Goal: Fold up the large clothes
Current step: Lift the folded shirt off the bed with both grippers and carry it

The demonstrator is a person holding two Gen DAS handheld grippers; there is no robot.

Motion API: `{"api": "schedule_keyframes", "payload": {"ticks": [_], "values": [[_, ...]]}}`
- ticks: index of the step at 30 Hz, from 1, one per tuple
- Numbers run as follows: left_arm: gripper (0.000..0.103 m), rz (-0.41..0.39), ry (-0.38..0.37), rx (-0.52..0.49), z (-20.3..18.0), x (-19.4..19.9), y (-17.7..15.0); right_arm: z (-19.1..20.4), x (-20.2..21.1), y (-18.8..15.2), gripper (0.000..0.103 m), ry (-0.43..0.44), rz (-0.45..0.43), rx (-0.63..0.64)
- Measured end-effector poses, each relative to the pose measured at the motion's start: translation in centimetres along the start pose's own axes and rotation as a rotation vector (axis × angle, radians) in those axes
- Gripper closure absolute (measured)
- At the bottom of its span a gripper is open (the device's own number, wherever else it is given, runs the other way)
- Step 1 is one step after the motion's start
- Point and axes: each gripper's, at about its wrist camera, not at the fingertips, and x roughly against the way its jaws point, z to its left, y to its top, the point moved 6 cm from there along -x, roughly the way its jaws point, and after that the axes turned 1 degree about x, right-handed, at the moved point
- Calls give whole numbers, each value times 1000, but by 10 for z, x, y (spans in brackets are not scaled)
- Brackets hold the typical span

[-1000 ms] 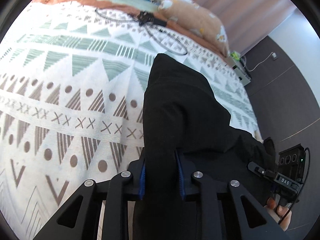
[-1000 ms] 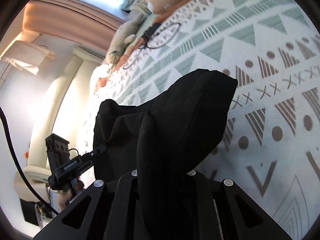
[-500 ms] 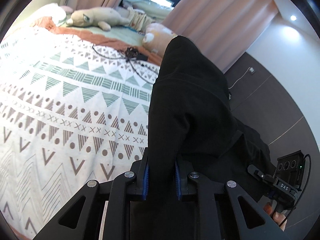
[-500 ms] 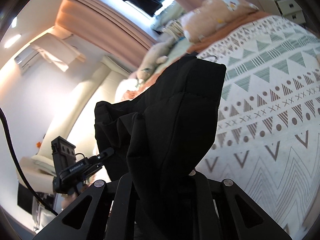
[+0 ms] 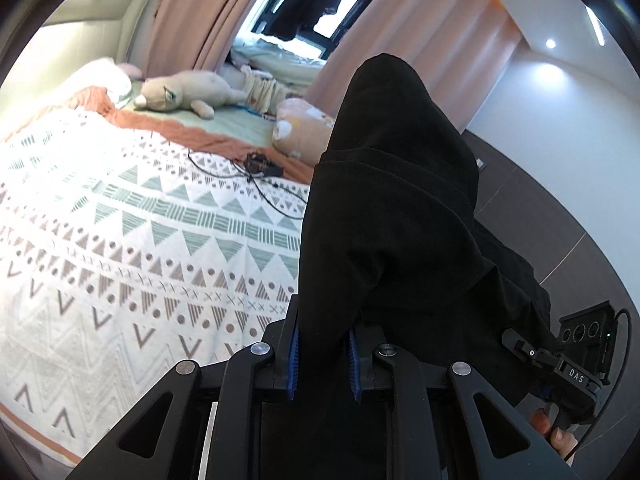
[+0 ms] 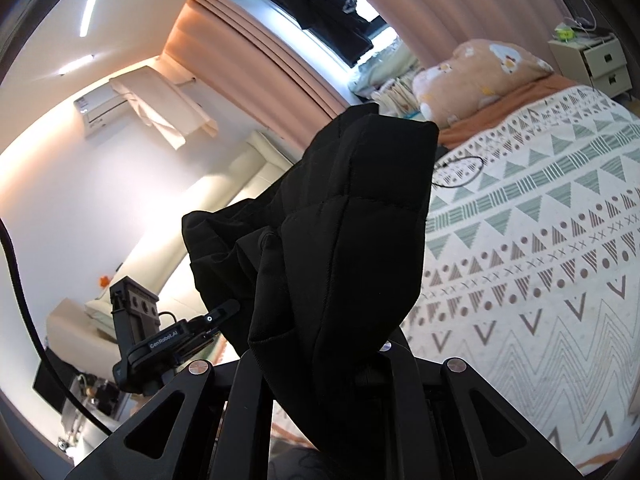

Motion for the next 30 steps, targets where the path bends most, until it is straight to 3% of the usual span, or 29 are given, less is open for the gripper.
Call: {"api": "schedule_keyframes", "payload": {"ticks": [16,24,30], "values": [[84,-32,-13,-6,57,26,58,55,-58,0,90,-10,-56,-35],[85,-56,2,32,128,37,95,102,-128,-1,90,-5,-22,13],[85,-98,54,79,195,64,119,149,-202,-9,90,44,43,60]]}}
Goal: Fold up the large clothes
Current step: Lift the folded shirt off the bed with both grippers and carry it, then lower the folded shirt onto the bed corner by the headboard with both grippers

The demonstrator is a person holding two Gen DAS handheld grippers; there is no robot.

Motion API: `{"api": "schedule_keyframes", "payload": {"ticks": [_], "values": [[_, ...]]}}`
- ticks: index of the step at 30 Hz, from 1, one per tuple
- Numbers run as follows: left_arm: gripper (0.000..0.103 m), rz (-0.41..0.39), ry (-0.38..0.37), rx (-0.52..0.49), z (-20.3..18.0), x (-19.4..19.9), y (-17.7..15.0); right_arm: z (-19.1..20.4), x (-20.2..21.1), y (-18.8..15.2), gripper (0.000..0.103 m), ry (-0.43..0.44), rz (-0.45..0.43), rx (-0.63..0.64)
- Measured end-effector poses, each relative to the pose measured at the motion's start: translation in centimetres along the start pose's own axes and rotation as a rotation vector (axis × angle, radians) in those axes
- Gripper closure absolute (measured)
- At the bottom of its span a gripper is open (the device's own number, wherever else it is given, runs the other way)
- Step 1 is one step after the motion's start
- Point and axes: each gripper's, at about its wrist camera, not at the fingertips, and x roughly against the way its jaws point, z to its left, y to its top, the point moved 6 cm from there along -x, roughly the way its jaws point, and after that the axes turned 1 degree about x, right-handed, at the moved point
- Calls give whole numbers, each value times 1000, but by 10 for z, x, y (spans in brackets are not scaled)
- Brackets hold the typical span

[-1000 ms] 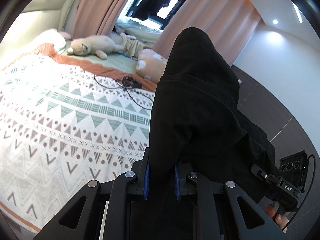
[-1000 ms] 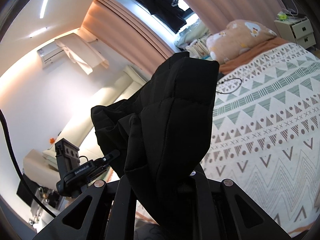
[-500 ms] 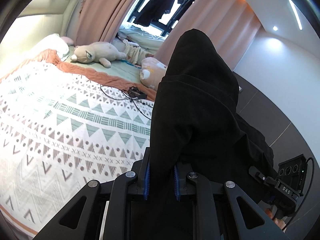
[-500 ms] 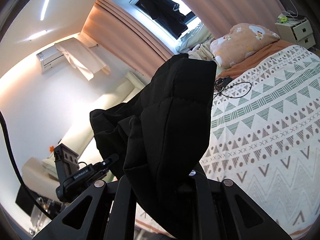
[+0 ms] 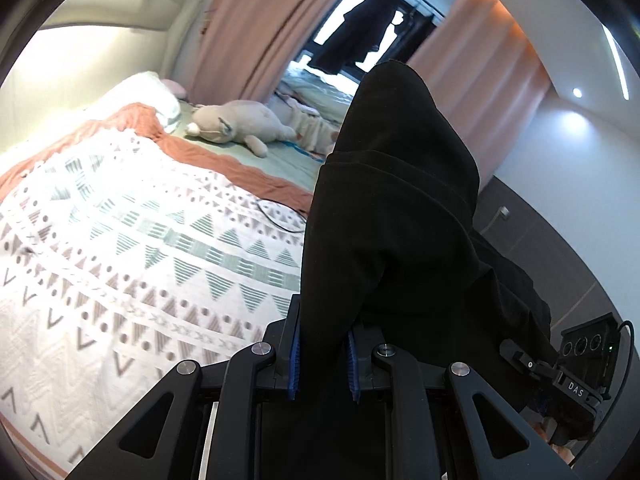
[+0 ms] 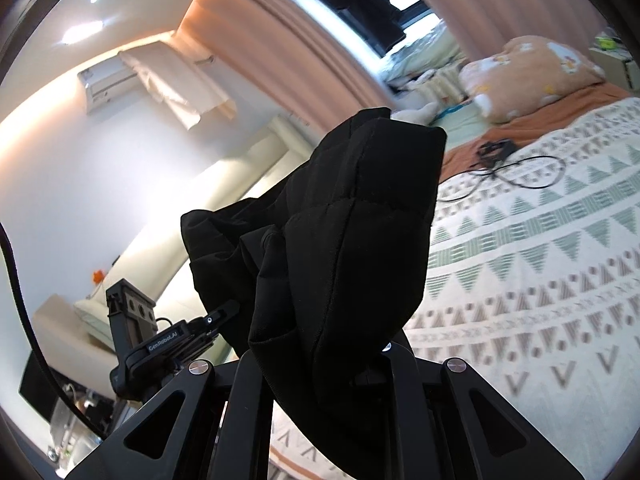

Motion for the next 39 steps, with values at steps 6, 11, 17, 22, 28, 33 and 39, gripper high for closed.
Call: {"api": "schedule_keyframes", "payload": {"ticks": [6,11,17,22,28,33,39], "values": [[85,-62,79,44,76,39,33,53,-73,-10,90,85,80,47],[85,-122,160,52,126,86,53,111,-134,-24,90,160,164,96],[85,-174,283,37,183,136,80,178,-190,-53,90,244,248,141],[85,-200,377,48,234,166,98,238,-232,-89,90,306,322,182],[85,-231,489,81,283,206,101,299,-271,-137,90,381,402,200],[85,-258,604,95,313,247,95,351,-303,-178,90,458,470,186],[85,-271,731,101,343,275,91,397,-324,-225,90,540,544,180]]}}
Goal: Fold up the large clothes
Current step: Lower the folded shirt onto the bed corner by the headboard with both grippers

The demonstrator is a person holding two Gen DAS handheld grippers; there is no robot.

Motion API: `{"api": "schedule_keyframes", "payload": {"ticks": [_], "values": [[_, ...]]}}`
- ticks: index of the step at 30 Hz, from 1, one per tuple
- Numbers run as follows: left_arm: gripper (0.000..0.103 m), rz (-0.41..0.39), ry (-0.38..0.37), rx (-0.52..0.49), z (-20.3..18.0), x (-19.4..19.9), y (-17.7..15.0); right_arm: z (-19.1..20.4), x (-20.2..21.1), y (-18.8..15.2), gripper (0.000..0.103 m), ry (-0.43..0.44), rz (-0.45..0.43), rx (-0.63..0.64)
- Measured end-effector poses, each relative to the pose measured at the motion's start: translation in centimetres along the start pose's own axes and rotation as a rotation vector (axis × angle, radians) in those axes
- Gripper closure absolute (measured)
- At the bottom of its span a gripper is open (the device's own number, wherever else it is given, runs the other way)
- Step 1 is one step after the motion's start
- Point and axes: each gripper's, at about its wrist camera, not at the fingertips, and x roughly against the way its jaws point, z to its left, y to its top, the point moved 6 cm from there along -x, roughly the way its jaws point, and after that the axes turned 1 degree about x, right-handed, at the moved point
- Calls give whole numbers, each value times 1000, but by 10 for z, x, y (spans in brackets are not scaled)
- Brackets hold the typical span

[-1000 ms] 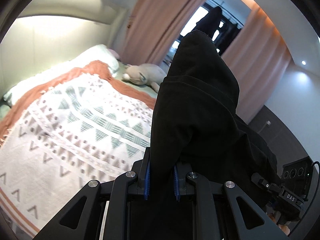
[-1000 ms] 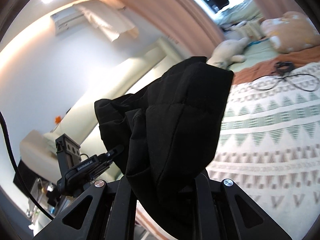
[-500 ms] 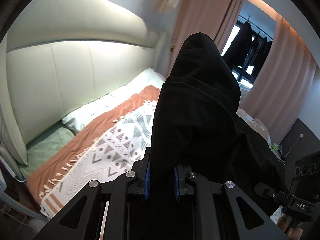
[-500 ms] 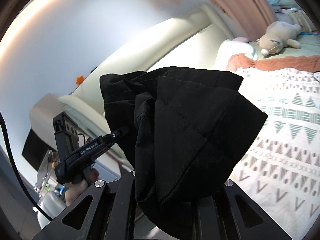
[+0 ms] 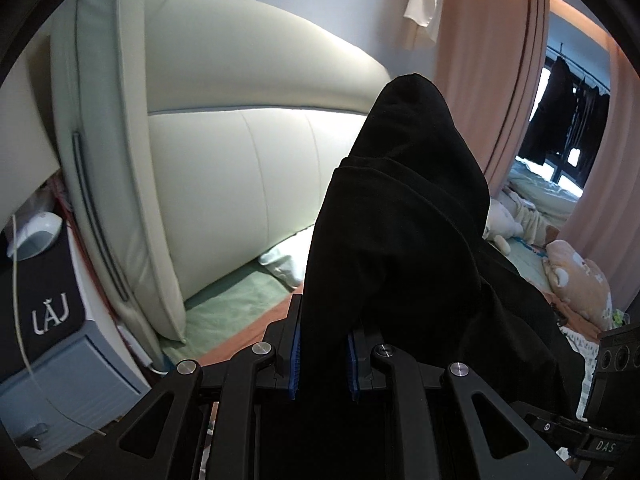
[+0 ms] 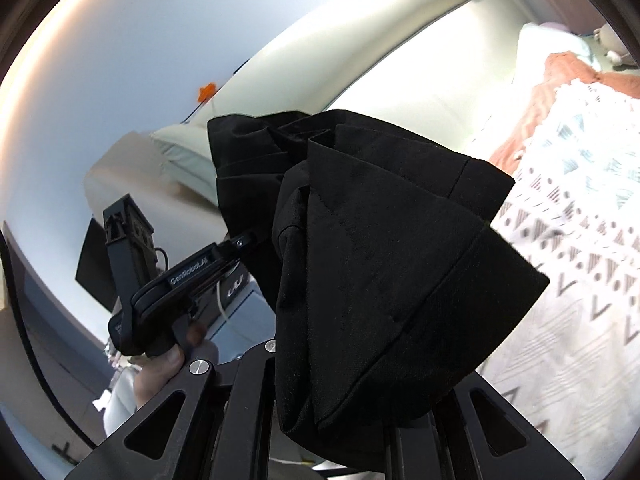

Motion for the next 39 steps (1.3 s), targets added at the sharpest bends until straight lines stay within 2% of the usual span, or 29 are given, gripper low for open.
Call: {"api": "schedule_keyframes", "payload": {"ticks": [3,8,13,19,25,26,28,30,32,37,39], "values": [[86,3,47,-16,18,-9,0,1,-21,-7,90,33,35,-14],[86,41,73,-31,11,-52,-9,-22,-51,-17,90,72,101,-60],[86,124,67,-34,-9,-128,-34,-93,-62,-26,90,26,146,-144],[86,180,77,-59,-42,-204,-47,-165,-65,-16,90,-4,144,-224],[85,247,163,-91,-52,-264,-46,-213,-66,-1,90,-44,141,-248],[84,259,182,-99,-45,-269,-49,-223,-70,1,90,-48,145,-252],[72,258,228,-120,-38,-272,-53,-238,-80,5,90,-58,160,-229],[68,216,237,-106,-33,-261,-61,-260,-88,1,90,-110,193,-207],[56,210,233,-86,-25,-253,-76,-286,-96,-2,90,-159,219,-227],[55,218,233,-27,7,-238,-99,-328,-108,-11,91,-207,265,-265],[55,216,235,-5,14,-228,-107,-322,-120,-4,91,-210,267,-258]]}}
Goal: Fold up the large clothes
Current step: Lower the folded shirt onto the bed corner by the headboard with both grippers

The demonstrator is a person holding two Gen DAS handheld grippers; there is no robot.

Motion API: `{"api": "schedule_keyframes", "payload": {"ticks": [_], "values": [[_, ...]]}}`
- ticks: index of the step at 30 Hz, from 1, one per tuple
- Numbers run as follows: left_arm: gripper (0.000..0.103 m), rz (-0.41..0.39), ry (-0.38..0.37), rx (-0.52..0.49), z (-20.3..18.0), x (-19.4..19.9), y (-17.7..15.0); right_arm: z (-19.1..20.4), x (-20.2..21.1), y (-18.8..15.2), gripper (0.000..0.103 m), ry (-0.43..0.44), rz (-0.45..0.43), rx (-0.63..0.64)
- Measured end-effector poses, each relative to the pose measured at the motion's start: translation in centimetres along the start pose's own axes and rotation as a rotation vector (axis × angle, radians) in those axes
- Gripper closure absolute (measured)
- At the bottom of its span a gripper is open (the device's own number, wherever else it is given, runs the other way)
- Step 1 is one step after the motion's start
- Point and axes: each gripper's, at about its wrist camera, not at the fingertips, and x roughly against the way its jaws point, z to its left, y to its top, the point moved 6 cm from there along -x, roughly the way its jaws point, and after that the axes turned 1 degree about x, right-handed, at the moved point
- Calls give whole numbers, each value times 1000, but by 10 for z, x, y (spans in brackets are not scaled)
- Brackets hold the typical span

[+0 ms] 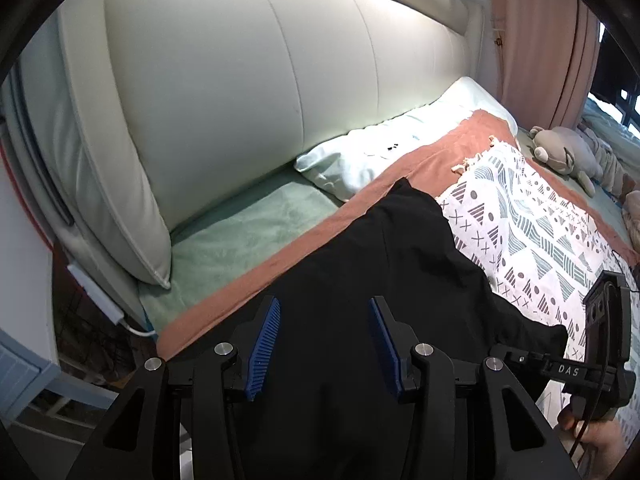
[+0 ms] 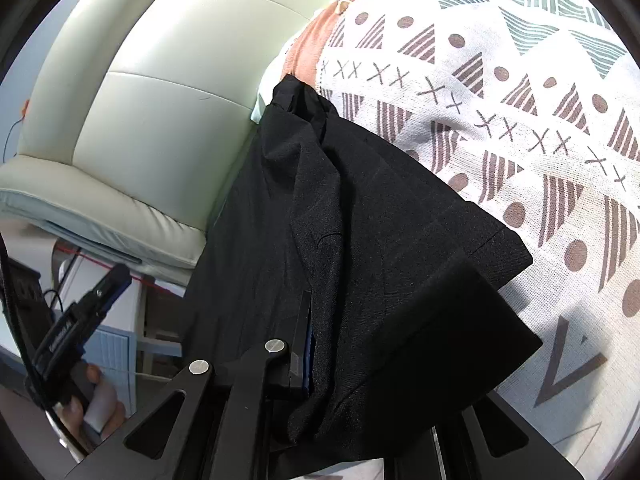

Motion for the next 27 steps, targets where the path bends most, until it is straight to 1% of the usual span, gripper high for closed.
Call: {"api": "schedule_keyframes", "payload": {"ticks": [3,5,6,7,8,9,10,11,13,14,15,16,17,19,20,22,24,27], "values": [[55,-10,9,16,9,4,-13,3,9,5,91,-22,-14,42],[55,-11,8,27,12,4,-22,-10,5,9,92,-111,-25,109],[55,-4,7,32,14,1,-27,-11,2,10,92,-158,-18,117],[55,7,7,36,15,-2,-34,-18,0,5,87,-188,-7,115],[55,16,7,41,16,-3,-39,-28,-1,3,74,-231,7,104],[55,20,7,48,18,-4,-44,-38,1,0,68,-280,2,98],[55,23,6,55,20,-5,-49,-43,6,-3,62,-303,-7,101],[55,24,4,60,21,-5,-53,-47,10,-5,61,-316,-15,106],[54,22,4,69,22,-3,-61,-55,19,-10,60,-320,-17,107],[48,20,3,72,21,-2,-64,-57,25,-12,58,-326,-20,105],[43,14,-3,74,21,-1,-68,-59,32,-14,57,-334,-28,105],[37,5,-16,73,19,1,-71,-61,40,-16,57,-342,-39,108],[35,-3,-26,67,17,3,-74,-61,47,-17,57,-355,-51,113],[35,-6,-23,59,15,5,-81,-60,59,-17,57,-408,-75,131],[35,1,-23,62,15,6,-85,-57,64,-18,57,-411,-83,141],[35,16,-37,71,15,7,-93,-49,71,-19,57,-383,-96,145],[35,26,-34,71,17,9,-101,-39,73,-22,57,-367,-99,151],[35,35,-21,81,21,14,-117,-21,66,-31,56,-333,-76,177]]}}
